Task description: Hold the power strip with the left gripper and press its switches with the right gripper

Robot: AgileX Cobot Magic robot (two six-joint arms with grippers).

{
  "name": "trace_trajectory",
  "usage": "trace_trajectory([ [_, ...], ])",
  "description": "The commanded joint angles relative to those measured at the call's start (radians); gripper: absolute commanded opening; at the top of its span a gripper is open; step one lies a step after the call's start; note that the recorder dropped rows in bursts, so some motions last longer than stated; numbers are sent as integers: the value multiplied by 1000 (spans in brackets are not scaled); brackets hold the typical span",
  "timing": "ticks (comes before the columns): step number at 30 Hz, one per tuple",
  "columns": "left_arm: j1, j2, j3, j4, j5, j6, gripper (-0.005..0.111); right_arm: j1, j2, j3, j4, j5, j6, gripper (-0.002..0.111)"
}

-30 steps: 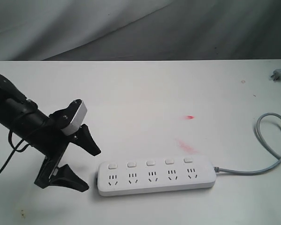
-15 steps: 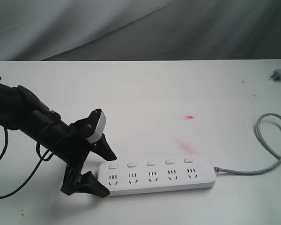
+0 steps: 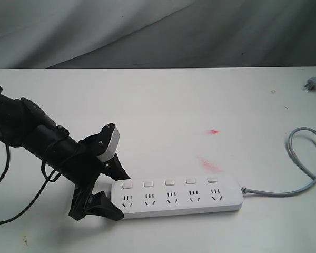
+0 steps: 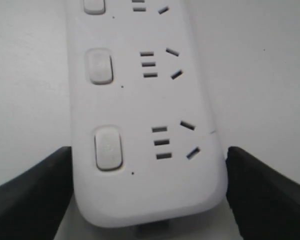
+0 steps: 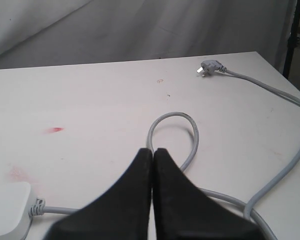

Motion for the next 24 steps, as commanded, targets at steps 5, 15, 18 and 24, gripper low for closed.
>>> trace_trajectory([
  [5, -6, 4, -5, -1, -6, 6, 32, -9, -5, 3, 2, -4, -6, 0],
  [15, -6, 4, -5, 0, -6, 6, 9, -9, -5, 3, 2, -4, -6, 0],
  [18, -6, 4, -5, 0, -6, 6, 3, -9, -5, 3, 2, -4, -6, 0],
  [24, -6, 4, -5, 0, -6, 6, 2, -9, -5, 3, 2, -4, -6, 0],
])
